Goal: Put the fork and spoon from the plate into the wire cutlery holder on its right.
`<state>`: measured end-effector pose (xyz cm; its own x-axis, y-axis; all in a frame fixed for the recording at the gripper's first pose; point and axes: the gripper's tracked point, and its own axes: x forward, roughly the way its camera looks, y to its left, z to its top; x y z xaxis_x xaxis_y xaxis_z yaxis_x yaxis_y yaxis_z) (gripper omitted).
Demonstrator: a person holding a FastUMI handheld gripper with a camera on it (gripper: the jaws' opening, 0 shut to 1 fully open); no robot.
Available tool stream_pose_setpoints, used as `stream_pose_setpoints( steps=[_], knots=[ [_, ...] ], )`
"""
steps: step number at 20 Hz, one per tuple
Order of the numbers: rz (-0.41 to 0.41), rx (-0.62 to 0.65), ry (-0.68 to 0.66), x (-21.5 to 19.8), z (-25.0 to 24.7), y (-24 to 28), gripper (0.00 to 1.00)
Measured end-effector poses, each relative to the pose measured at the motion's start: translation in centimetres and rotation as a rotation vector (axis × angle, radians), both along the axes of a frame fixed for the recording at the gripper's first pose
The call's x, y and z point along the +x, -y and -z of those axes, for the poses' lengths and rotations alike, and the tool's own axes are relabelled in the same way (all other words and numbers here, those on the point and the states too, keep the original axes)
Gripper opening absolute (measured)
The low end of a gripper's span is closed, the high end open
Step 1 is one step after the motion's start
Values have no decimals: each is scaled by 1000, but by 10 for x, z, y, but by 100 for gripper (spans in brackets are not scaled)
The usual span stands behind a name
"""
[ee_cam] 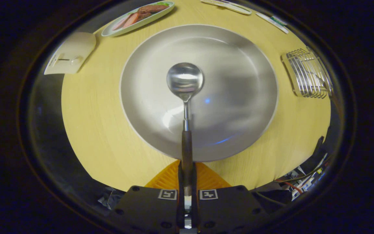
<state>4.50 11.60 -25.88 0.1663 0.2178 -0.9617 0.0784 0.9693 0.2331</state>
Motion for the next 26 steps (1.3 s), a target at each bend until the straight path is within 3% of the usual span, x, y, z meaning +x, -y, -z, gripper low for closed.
stream_pose_setpoints(
  steps=[3,12,19,26],
  knots=[
    [10,-2,11,-2,-9,2,5],
    [54,33,32,-14,-66,18,5],
    [159,22,7,-27,-113,70,5],
    [321,59,-5,-3,-138,127,5]
  ],
)
